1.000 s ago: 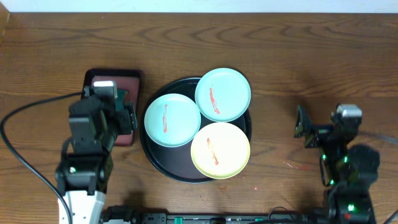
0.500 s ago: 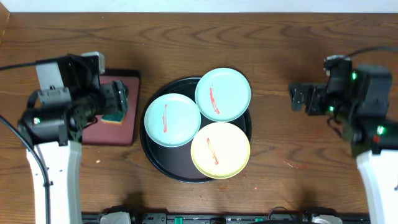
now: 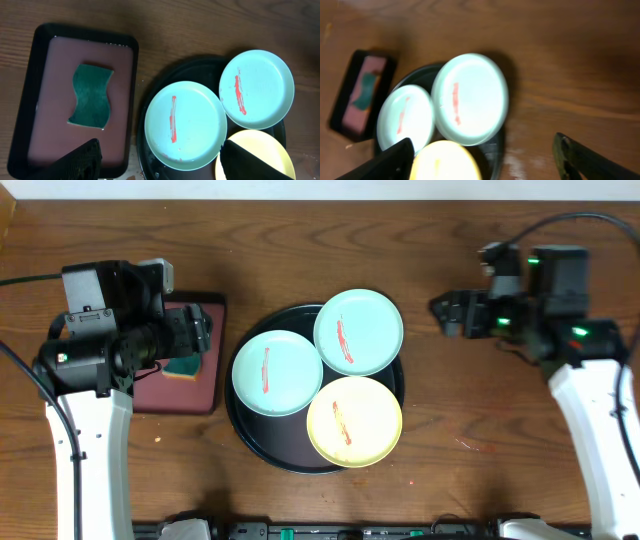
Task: Clean dirty plates on tray and stack at the side
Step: 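Reach left gripper to the green sponge and right gripper to the top green plate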
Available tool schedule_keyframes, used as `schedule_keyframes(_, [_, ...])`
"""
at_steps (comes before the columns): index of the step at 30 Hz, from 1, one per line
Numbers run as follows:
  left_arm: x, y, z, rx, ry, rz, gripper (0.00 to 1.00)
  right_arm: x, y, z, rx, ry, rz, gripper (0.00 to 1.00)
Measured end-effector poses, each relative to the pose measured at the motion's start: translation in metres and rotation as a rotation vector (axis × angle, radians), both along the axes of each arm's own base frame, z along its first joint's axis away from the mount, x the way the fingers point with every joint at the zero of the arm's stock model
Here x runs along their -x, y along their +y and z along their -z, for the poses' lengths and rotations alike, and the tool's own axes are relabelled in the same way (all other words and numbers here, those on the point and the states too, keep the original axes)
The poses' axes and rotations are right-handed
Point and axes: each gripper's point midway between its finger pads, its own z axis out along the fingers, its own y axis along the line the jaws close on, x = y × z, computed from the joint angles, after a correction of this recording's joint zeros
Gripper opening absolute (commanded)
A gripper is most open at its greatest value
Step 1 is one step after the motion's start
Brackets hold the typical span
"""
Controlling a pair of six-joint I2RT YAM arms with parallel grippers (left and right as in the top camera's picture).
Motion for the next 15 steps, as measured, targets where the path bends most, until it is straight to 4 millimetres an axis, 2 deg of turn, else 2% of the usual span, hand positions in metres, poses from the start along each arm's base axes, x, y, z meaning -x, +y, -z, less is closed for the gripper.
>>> schedule_keyframes(4, [0.0,0.002,0.001,-0.012,0.001,-0.008,0.77,0.001,0.05,0.021,-0.049,0.083,-0.061,0.71])
schedule_keyframes(10, [0.001,0.022,0.004,-0.097,0.018,-0.085,0.77,0.012,0.117,0.062,-0.046,0.238,-0.092,0.63])
schedule_keyframes(15, [0.0,0.04,0.01,-0.156,0.048,-0.176,0.77,0.015,0.152,0.081,-0.007,0.286,-0.092,0.51])
